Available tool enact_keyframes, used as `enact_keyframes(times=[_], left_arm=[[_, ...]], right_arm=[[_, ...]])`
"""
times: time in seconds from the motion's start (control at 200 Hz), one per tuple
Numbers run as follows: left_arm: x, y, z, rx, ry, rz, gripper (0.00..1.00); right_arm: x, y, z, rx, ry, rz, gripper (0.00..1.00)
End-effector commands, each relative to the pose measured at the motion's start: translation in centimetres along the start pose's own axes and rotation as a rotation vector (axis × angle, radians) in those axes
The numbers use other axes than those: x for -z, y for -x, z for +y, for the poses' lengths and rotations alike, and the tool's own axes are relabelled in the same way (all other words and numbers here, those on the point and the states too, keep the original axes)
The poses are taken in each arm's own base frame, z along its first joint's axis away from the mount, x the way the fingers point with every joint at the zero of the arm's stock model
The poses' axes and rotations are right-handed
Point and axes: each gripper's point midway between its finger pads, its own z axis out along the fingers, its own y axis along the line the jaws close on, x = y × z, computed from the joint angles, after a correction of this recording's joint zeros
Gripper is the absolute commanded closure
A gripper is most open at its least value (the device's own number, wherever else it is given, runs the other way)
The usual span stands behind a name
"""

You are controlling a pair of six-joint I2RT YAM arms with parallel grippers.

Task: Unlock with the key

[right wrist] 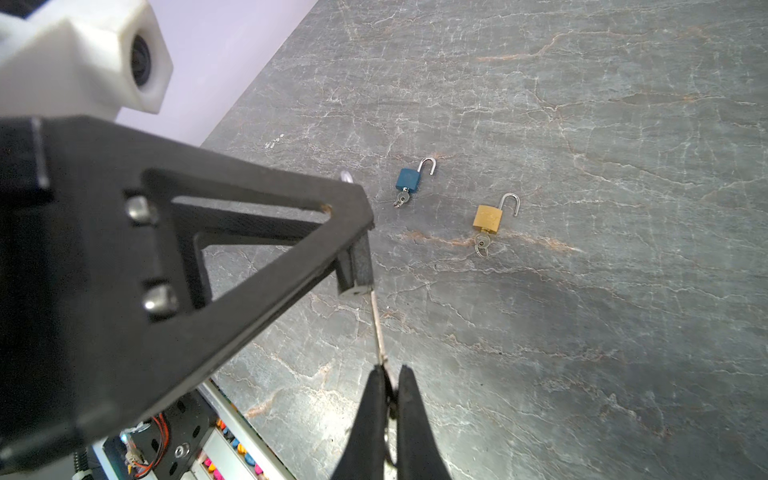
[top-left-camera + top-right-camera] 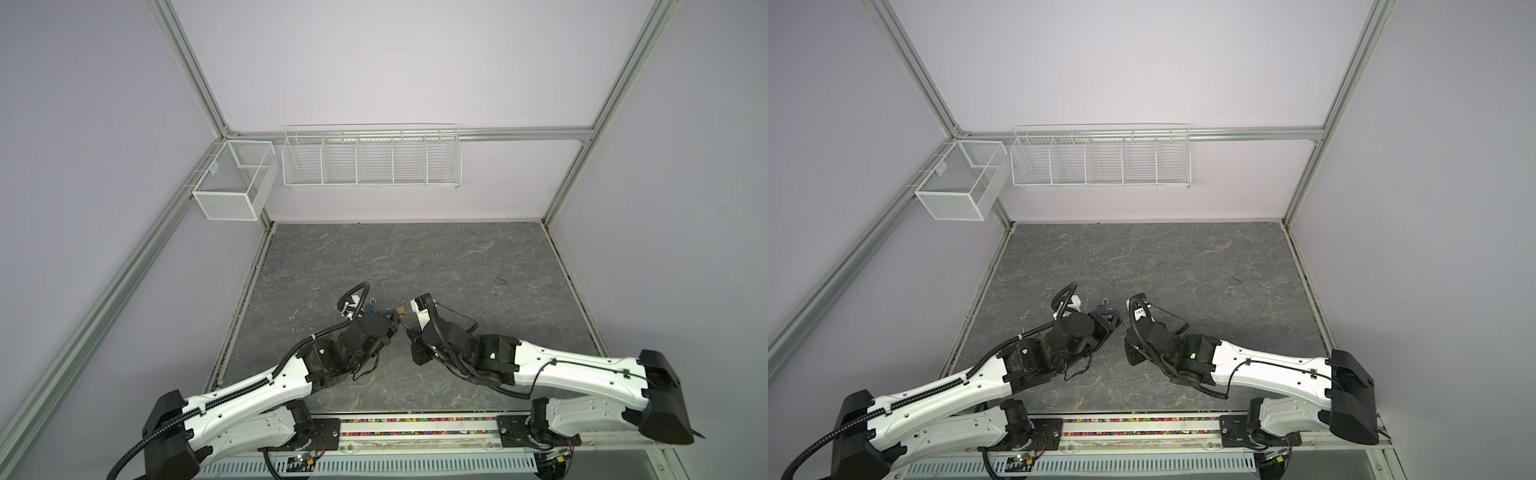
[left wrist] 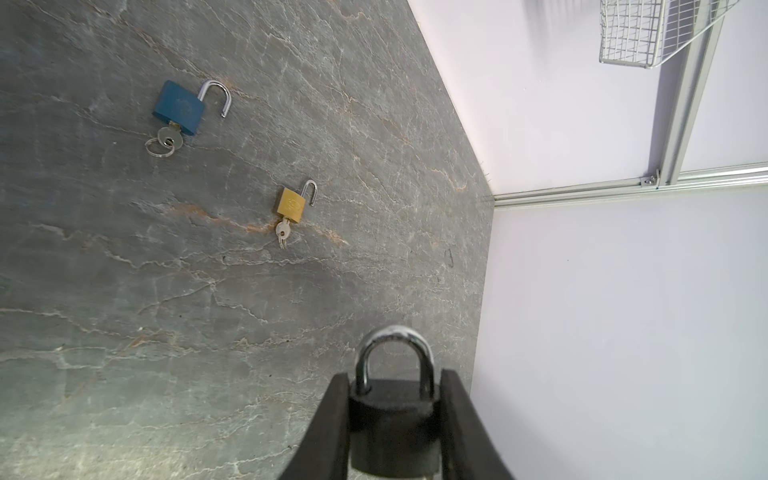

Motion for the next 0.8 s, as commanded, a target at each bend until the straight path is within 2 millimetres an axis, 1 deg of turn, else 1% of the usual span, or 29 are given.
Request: enact_keyframes(times=[0.0, 0.095, 0.225, 0.37, 0.64, 0.685, 0.75, 0.795], left_arm=[[0.5, 0.6, -1.5, 0.038, -0.027, -0.021, 1.0], [0.42, 0.62, -1.41, 0.043, -0.026, -0.025, 1.0], [0.41, 0.58, -1.48, 0.049, -0.031, -0.023, 1.0], [0.35, 0.5, -1.5, 0.062, -0.038, -0.02, 1.0], [0.29, 0.44, -1.48, 0.066, -0.037, -0.018, 1.0], [0.26, 0.42, -1.47, 0.069, -0.036, -0.017, 1.0], [0.3, 0.21, -1.63, 0.069, -0.036, -0.004, 1.0], [0.29, 0.15, -1.57, 0.061, -0.023, 0.0, 1.0]], right_arm=[[-0.09, 0.87, 0.81, -0.014, 0.017, -0.017, 0.94], [-0.28, 0.75, 1.17, -0.01, 0.022, -0.012, 0.94], [-0.61, 0.56, 1.12, -0.012, 0.012, -0.004, 0.94], [-0.57, 0.97, 1.32, -0.018, 0.018, -0.015, 0.94], [-1.0, 1.09, 1.71, -0.015, 0.013, -0.005, 0.94], [-1.06, 1.1, 1.65, -0.016, 0.001, 0.002, 0.94], [-1.03, 1.18, 1.05, -0.025, -0.043, 0.012, 0.94], [-1.02, 1.32, 1.11, -0.029, -0.044, 0.012, 0.94]])
